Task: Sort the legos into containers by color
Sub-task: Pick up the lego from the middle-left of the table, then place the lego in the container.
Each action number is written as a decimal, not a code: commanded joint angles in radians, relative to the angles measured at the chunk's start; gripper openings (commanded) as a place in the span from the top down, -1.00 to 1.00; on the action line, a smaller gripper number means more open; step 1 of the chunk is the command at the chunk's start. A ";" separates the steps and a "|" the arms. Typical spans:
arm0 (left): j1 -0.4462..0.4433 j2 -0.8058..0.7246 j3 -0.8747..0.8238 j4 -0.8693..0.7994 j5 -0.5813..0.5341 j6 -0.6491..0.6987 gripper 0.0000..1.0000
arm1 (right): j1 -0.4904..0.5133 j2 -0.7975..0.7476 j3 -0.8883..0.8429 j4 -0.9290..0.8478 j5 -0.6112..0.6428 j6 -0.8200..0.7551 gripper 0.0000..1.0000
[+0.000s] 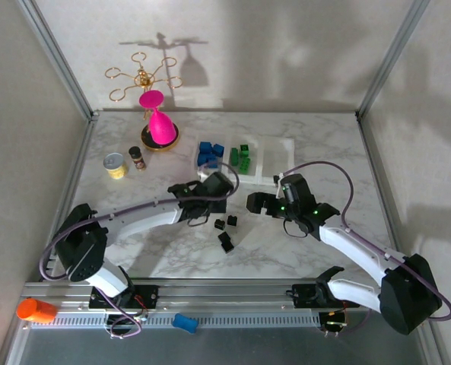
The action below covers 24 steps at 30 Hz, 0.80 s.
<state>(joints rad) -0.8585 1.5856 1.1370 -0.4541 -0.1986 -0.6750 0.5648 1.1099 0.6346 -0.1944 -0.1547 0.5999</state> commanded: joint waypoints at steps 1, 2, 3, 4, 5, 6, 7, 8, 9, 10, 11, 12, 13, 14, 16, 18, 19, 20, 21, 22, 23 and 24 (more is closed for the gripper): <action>0.043 0.099 0.134 0.032 -0.072 0.067 0.28 | -0.026 0.004 0.049 -0.009 0.065 0.031 -0.98; 0.054 0.138 0.185 0.039 -0.080 0.077 0.28 | -0.031 0.011 0.064 -0.031 0.099 0.034 -0.97; 0.059 0.178 0.235 0.049 -0.095 0.095 0.28 | -0.037 0.016 0.076 -0.047 0.122 0.034 -0.97; 0.065 0.213 0.276 0.054 -0.114 0.106 0.28 | -0.042 0.016 0.084 -0.055 0.135 0.035 -0.97; 0.072 0.260 0.326 0.059 -0.128 0.120 0.28 | -0.050 0.013 0.088 -0.056 0.143 0.034 -0.98; 0.076 0.300 0.367 0.069 -0.142 0.138 0.28 | -0.058 0.009 0.089 -0.058 0.151 0.038 -0.97; 0.082 0.346 0.405 0.088 -0.157 0.155 0.28 | -0.068 0.006 0.092 -0.065 0.163 0.045 -0.97; 0.093 0.396 0.451 0.093 -0.164 0.156 0.28 | -0.078 0.005 0.095 -0.074 0.168 0.051 -0.98; 0.102 0.442 0.499 0.080 -0.160 0.156 0.28 | -0.089 0.004 0.097 -0.079 0.166 0.054 -0.97; 0.112 0.492 0.558 0.063 -0.153 0.161 0.28 | -0.096 0.004 0.100 -0.084 0.164 0.055 -0.97; 0.117 0.535 0.607 0.054 -0.155 0.167 0.28 | -0.100 0.003 0.100 -0.085 0.163 0.052 -0.97; 0.119 0.564 0.641 0.052 -0.164 0.175 0.28 | -0.101 0.001 0.100 -0.085 0.161 0.050 -0.97; 0.119 0.593 0.672 0.062 -0.169 0.186 0.27 | -0.101 0.001 0.098 -0.081 0.155 0.041 -0.97; 0.119 0.618 0.696 0.080 -0.165 0.196 0.26 | -0.102 -0.001 0.094 -0.075 0.148 0.033 -0.97; 0.120 0.666 0.750 0.095 -0.161 0.210 0.22 | -0.101 -0.004 0.087 -0.058 0.144 0.017 -0.97; 0.124 0.725 0.837 0.050 -0.167 0.207 0.14 | -0.102 -0.004 0.081 -0.051 0.137 -0.002 -0.97; 0.128 0.751 0.878 0.023 -0.170 0.206 0.12 | -0.102 -0.004 0.079 -0.050 0.129 -0.011 -0.97; 0.130 0.766 0.900 0.013 -0.168 0.210 0.12 | -0.101 -0.006 0.076 -0.046 0.124 -0.020 -0.98; 0.131 0.772 0.909 0.014 -0.166 0.210 0.11 | -0.100 -0.009 0.073 -0.042 0.121 -0.028 -0.97; 0.131 0.771 0.914 0.015 -0.159 0.212 0.09 | -0.099 -0.013 0.070 -0.042 0.117 -0.038 -0.98; 0.131 0.764 0.916 0.016 -0.151 0.215 0.05 | -0.099 -0.018 0.071 -0.043 0.116 -0.049 -0.97; 0.131 0.754 0.918 0.012 -0.146 0.216 0.05 | -0.097 -0.024 0.073 -0.047 0.115 -0.058 -0.97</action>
<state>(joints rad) -0.7357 2.3516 2.0098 -0.4057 -0.3336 -0.4824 0.4664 1.1152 0.7071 -0.2508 -0.0280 0.5880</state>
